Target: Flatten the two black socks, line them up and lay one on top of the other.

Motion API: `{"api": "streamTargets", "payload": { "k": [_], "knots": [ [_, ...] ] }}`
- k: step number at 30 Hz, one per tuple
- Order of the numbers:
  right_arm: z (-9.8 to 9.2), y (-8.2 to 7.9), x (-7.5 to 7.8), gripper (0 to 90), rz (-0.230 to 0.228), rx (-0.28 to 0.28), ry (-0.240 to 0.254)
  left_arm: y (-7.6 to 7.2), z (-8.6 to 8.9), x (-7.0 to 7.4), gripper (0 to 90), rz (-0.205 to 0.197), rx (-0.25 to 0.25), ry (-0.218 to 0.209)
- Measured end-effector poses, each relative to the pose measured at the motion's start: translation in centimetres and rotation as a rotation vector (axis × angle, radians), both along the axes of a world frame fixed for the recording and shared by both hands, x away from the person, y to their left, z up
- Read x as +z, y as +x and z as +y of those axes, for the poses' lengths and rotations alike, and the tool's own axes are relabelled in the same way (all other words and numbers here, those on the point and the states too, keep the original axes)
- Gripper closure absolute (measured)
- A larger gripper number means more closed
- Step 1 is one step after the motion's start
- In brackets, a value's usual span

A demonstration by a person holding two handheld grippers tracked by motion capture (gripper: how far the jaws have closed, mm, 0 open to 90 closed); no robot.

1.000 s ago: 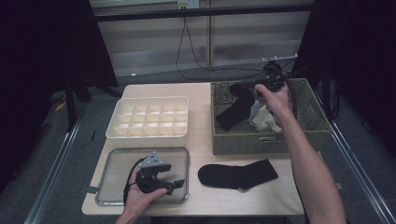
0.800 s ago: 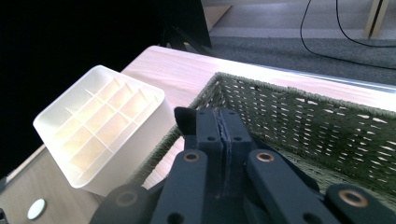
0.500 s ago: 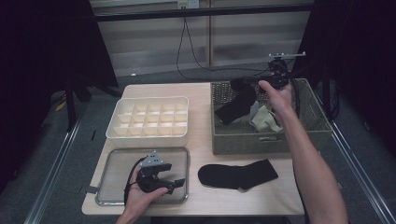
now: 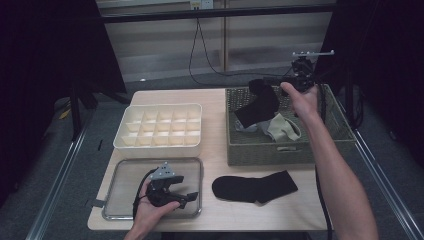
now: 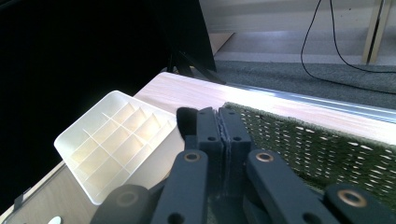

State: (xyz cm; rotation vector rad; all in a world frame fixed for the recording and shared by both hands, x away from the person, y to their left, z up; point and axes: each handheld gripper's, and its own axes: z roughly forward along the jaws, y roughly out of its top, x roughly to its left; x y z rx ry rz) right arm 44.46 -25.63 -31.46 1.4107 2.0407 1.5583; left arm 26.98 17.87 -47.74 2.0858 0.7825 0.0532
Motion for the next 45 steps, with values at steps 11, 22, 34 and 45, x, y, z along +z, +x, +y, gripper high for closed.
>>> {"api": "streamTargets", "payload": {
  "k": [11,22,34,45],
  "knots": [
    [-0.5,-1.0,1.0,88.9,-0.027,0.007,0.016,0.0,0.0,0.0,16.1,0.001,-0.003,-0.002],
    [0.5,-2.3,2.1,88.8,-0.076,0.050,0.029,0.0,-0.1,0.0,16.1,0.000,-0.004,-0.002],
    [0.4,-3.3,2.9,88.9,-0.099,0.066,0.047,0.1,0.0,-0.1,16.1,0.003,0.002,0.000],
    [0.5,-4.2,3.9,88.9,-0.115,0.077,0.065,0.1,0.0,-0.1,17.7,0.006,0.009,0.003]
  ]
}}
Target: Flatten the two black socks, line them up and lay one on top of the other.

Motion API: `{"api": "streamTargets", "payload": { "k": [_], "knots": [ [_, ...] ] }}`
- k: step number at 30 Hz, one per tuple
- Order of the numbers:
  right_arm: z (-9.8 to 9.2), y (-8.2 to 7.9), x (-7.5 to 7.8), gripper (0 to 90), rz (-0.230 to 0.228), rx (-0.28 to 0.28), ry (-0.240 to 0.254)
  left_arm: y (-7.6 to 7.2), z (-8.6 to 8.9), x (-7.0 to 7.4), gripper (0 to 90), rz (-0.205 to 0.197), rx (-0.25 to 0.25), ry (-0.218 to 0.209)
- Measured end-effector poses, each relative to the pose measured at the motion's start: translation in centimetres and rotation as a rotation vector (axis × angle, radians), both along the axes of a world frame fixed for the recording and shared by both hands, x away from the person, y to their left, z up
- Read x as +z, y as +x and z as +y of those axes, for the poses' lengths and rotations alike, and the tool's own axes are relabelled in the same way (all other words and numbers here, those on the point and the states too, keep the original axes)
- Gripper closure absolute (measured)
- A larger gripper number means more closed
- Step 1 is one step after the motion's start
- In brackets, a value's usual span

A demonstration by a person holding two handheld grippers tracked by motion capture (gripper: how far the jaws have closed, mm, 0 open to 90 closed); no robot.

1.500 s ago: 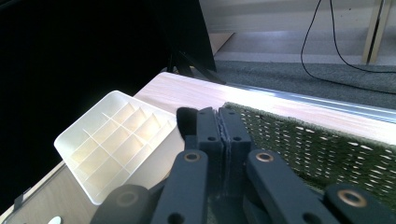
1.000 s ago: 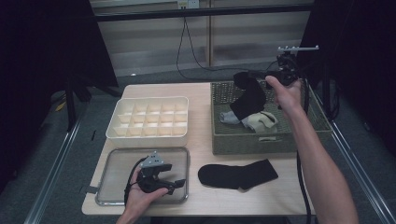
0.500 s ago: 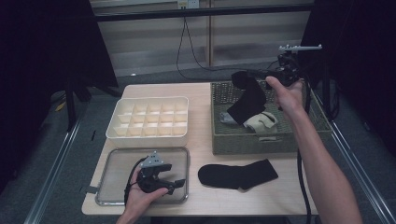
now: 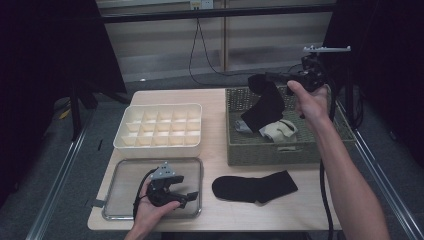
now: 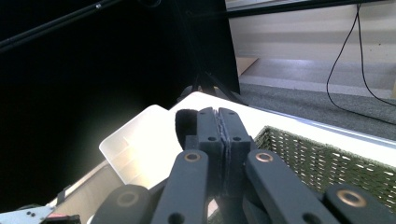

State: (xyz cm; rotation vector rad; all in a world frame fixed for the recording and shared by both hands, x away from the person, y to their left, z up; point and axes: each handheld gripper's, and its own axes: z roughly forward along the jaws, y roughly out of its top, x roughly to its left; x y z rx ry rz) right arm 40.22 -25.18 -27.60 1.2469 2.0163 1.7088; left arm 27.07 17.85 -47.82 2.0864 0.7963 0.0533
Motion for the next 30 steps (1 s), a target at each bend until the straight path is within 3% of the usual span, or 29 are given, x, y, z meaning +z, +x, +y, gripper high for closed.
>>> {"api": "streamTargets", "payload": {
  "k": [17,30],
  "knots": [
    [-0.6,-2.6,1.8,88.9,-0.049,0.014,0.035,0.0,0.0,0.0,17.3,-0.001,-0.002,-0.001],
    [-0.2,-5.7,3.3,88.9,-0.106,0.086,0.080,-0.1,0.0,0.0,17.1,-0.003,-0.006,0.004]
  ]
}}
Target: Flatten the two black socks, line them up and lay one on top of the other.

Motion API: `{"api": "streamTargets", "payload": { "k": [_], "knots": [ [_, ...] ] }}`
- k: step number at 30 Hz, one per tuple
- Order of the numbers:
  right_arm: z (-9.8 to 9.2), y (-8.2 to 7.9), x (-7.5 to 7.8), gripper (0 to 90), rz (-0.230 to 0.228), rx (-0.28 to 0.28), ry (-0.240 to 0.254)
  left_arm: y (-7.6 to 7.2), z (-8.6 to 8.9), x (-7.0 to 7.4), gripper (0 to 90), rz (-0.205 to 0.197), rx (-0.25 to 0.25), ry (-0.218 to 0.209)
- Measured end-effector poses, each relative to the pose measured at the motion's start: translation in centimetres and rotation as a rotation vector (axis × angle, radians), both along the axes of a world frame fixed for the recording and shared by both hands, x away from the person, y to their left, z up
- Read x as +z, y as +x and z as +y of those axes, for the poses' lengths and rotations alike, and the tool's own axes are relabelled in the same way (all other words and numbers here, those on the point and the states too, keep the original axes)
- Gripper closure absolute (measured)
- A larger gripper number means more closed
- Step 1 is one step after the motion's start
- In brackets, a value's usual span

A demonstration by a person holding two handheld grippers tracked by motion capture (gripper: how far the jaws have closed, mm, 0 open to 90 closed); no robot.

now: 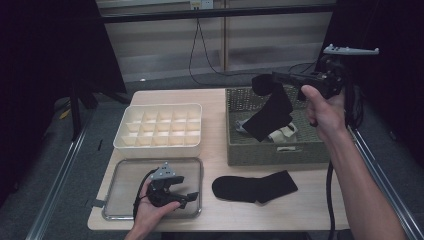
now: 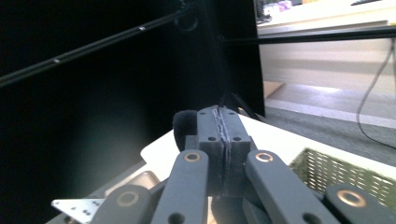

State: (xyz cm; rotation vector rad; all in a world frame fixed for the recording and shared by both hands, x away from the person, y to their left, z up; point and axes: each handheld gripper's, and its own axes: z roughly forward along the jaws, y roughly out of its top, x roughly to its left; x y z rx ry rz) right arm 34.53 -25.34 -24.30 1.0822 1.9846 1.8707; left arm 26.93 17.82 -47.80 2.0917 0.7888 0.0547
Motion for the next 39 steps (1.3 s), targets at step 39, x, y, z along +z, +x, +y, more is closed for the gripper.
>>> {"api": "streamTargets", "payload": {
  "k": [39],
  "knots": [
    [2.2,-8.0,-3.4,88.9,0.038,0.086,-0.048,-0.7,-0.5,0.4,17.1,-0.030,-0.002,-0.016]
  ]
}}
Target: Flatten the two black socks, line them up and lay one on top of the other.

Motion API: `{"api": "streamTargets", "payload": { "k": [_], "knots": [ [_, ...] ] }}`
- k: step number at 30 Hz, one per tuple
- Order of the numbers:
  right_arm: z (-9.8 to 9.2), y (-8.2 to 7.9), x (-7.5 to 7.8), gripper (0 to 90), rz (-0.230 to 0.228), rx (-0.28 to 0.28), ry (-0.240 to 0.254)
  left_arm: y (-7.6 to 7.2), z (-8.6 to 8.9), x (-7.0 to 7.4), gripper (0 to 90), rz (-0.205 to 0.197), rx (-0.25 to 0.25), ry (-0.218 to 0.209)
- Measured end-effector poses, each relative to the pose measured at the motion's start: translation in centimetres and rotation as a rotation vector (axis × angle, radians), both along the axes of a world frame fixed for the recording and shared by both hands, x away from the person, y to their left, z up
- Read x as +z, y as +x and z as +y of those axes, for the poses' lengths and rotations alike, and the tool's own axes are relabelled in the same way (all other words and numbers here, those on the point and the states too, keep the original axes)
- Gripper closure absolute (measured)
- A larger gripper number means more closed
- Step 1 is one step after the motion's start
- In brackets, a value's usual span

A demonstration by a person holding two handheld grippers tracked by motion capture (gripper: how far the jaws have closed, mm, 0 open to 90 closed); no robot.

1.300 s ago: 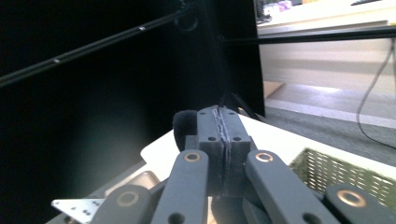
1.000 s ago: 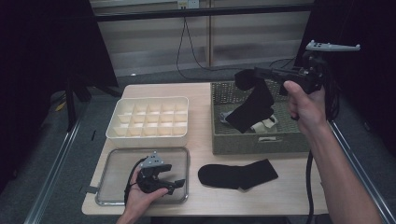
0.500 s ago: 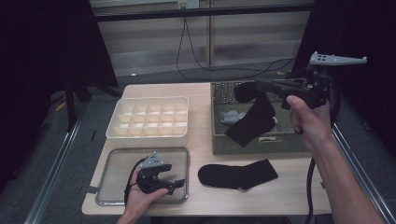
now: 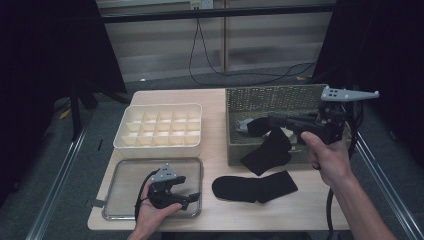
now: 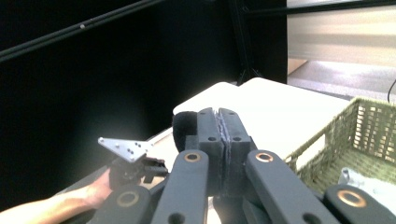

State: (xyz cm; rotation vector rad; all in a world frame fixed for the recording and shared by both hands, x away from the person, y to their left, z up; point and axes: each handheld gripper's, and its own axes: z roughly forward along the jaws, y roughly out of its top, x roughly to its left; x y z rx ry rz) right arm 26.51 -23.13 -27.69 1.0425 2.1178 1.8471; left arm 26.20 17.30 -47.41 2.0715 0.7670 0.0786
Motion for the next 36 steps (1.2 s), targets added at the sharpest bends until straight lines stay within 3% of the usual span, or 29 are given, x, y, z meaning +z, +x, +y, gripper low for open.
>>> {"api": "streamTargets", "payload": {
  "k": [9,18,21,24,31,36],
  "knots": [
    [0.6,-1.4,-3.3,89.0,0.053,-0.008,-0.034,-0.4,0.1,0.3,19.1,-0.030,0.011,-0.009],
    [0.7,-2.8,-7.4,89.1,0.109,-0.010,-0.034,-0.7,-0.7,0.2,24.8,-0.026,-0.052,0.001],
    [0.6,-2.7,-8.9,89.1,0.133,-0.011,-0.047,-0.5,-1.0,0.1,29.7,-0.031,-0.031,0.010],
    [0.5,-2.4,-10.7,89.0,0.155,-0.015,-0.049,-0.2,-1.4,0.1,35.2,-0.029,-0.041,0.005],
    [0.0,-1.7,-14.1,89.0,0.229,-0.051,-0.098,-0.4,-3.3,0.3,45.7,-0.035,-0.110,0.003],
    [0.0,-1.3,-15.7,88.8,0.262,-0.065,-0.140,0.4,-4.8,0.1,50.4,-0.020,-0.147,0.004]
  ]
}}
